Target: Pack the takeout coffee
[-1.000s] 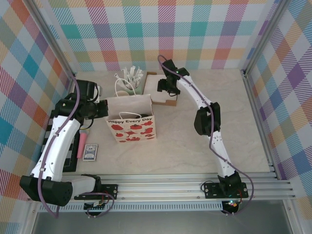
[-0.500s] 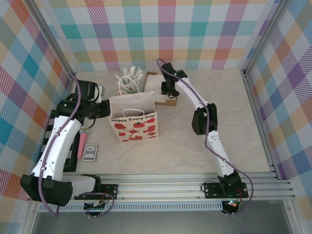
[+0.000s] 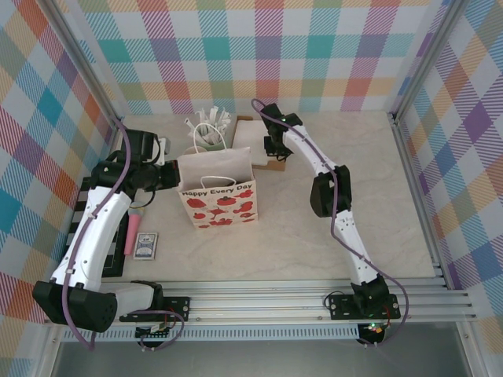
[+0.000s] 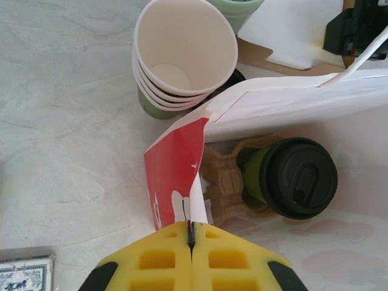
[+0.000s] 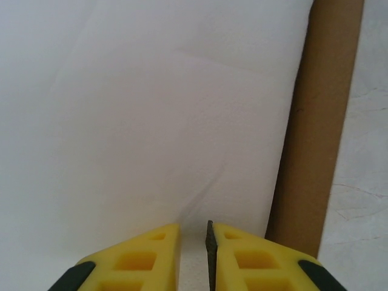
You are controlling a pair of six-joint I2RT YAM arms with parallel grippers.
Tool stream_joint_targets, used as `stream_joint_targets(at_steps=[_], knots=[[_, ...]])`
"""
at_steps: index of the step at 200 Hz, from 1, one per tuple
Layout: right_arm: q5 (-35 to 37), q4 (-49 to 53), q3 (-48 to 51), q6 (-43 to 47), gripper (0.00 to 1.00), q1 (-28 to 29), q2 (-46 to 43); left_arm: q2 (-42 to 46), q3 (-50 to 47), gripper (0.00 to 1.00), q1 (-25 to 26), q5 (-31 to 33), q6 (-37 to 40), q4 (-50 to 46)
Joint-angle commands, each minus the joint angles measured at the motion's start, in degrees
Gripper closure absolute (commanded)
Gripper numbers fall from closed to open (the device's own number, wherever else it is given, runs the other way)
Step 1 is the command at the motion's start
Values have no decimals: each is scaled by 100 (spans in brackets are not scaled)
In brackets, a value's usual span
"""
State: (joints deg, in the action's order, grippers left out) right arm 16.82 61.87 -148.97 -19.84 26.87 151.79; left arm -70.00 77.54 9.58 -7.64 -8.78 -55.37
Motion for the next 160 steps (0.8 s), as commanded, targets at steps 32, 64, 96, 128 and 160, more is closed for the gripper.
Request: stream_joint_targets(at_steps=[32, 64, 96, 128, 160], knots=[[486, 2, 1224, 563, 75, -342, -1059, 37, -129, 100, -71, -284, 7, 77], [37, 124, 1254, 585, 66, -389, -1228, -20, -130, 100, -58, -664, 25, 174], [-916, -162, 1364, 275, 47, -251, -1382, -21, -150, 100, -54, -716, 34, 218], [-675, 43, 859, 145, 26, -95, -882, -23, -183, 100, -54, -642, 78, 229], [-269, 322, 610, 55, 14, -28, -499, -19, -213, 100, -53, -616, 104, 220]])
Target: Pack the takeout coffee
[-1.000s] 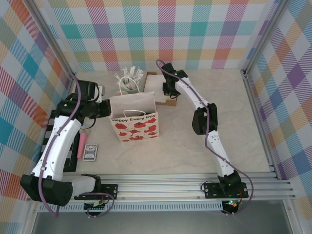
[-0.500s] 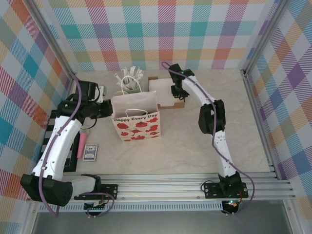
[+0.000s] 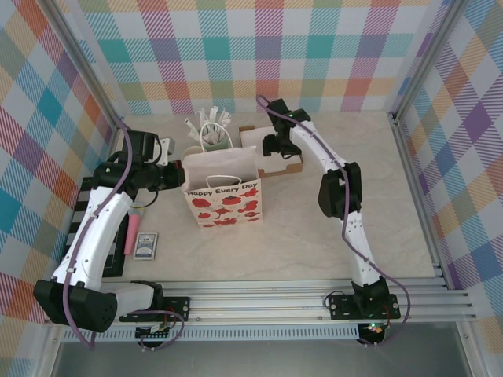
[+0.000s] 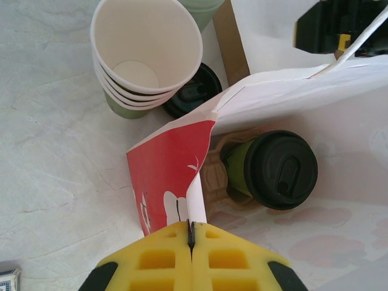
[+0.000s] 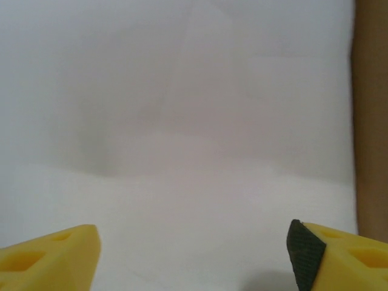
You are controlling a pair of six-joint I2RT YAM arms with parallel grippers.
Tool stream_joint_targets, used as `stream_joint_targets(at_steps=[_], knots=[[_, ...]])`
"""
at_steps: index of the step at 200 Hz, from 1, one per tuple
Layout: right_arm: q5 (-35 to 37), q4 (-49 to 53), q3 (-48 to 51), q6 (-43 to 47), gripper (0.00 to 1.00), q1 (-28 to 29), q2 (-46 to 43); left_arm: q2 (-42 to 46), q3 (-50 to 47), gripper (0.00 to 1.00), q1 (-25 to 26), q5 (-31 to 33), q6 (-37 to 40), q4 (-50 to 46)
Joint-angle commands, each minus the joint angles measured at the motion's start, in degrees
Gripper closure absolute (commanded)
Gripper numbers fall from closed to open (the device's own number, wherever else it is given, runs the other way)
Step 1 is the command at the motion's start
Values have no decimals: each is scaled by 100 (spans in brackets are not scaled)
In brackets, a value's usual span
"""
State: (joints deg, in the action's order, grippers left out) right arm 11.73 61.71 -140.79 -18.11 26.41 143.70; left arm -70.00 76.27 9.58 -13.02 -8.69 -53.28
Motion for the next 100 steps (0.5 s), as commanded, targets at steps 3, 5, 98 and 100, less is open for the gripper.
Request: stream_joint_targets(at_steps=[3, 5, 98, 100], knots=[[241, 343, -207, -110, 13, 26, 327, -20, -85, 100, -58, -72, 95, 10], [242, 344, -200, -100, 13, 34, 337, -16, -81, 100, -54, -63, 100, 4], [539, 565, -568, 76, 39, 188, 581, -44, -116, 100, -54, -146, 139, 37], [547, 571, -584, 81, 39, 186, 585, -48, -113, 100, -58, -148, 137, 37]])
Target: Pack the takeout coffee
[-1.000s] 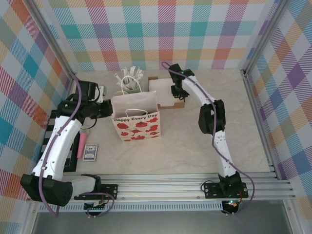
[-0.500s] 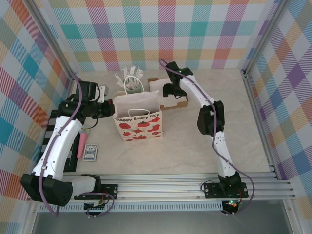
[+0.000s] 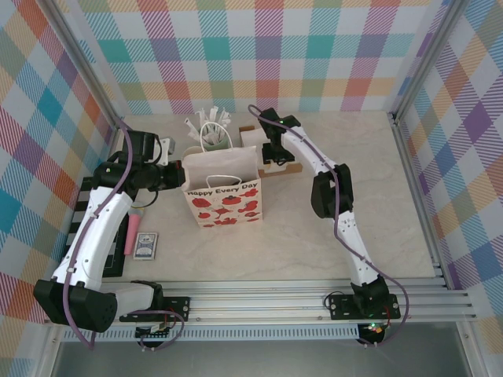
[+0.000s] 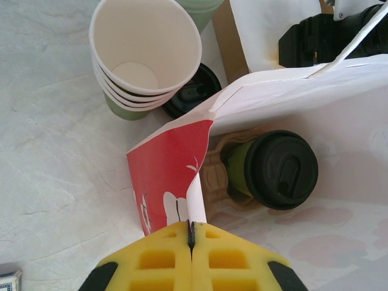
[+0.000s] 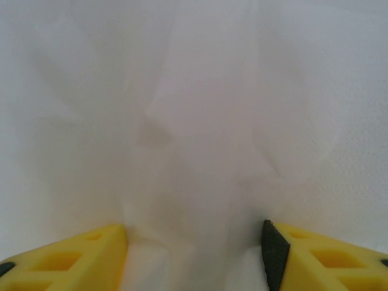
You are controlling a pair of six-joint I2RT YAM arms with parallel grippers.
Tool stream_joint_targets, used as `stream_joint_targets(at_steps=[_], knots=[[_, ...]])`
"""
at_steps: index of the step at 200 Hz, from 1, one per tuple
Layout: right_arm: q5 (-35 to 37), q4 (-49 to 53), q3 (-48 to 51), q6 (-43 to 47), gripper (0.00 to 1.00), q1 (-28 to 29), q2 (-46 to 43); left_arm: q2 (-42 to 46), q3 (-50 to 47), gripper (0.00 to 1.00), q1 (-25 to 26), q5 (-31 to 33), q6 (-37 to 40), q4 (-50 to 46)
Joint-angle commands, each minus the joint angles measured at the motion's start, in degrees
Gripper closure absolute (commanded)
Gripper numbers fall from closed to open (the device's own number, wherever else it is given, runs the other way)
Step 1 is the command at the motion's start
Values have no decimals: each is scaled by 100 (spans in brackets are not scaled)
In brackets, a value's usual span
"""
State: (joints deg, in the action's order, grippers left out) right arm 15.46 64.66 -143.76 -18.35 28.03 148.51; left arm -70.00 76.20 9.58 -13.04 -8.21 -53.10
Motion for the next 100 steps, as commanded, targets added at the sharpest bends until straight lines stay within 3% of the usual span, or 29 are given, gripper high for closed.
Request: stream_joint_targets(at_steps=[1, 36, 73, 100], knots=[[184, 275, -290, 109, 39, 21, 97, -44, -111, 100, -55, -146, 90, 19], [275, 324, -313, 179, 41, 18, 32, -22, -127, 100, -53, -154, 109, 19], [272, 296, -302, 183, 68, 22, -11, 6, -138, 100, -50, -164, 126, 19], [280, 225, -315, 180, 75, 21, -107, 24, -157, 100, -51, -179, 126, 28]])
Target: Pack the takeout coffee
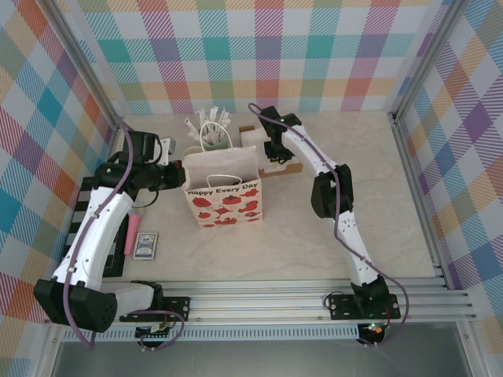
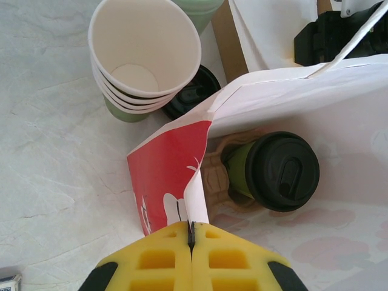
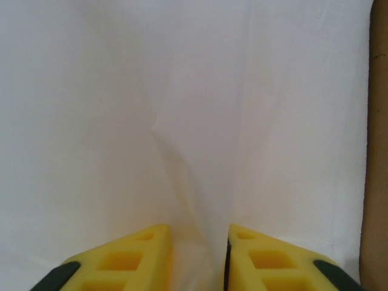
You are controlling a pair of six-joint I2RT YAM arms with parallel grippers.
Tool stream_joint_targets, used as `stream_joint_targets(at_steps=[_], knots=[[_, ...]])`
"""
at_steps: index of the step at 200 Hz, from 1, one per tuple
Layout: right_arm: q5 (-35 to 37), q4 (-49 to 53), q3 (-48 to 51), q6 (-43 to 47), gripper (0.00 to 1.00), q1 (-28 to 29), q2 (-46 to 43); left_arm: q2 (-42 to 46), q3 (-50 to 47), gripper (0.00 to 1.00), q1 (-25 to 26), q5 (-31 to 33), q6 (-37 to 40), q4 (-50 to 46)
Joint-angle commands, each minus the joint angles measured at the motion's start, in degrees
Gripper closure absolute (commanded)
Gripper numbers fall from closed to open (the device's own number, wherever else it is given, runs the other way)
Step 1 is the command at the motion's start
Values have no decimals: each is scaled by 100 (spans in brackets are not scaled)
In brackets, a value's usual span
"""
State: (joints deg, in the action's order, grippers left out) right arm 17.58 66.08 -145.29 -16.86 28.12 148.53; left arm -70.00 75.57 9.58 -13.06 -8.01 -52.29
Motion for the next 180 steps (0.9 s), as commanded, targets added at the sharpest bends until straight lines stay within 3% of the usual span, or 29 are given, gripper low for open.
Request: stream_joint_targets(at_steps=[1, 63, 127, 180], knots=[[69, 81, -160, 33, 76, 15, -116, 22, -94, 100, -52, -182, 107, -49], [439, -251, 96, 161, 100, 10, -1084, -72, -51, 100, 41, -689, -216, 353], [792, -1126, 1507, 380, 100, -34, -2914, -337, 134, 100, 365, -643, -408, 562], [870, -2665, 3410, 592, 100, -87, -4712, -624, 208, 100, 742, -567, -985, 1126]])
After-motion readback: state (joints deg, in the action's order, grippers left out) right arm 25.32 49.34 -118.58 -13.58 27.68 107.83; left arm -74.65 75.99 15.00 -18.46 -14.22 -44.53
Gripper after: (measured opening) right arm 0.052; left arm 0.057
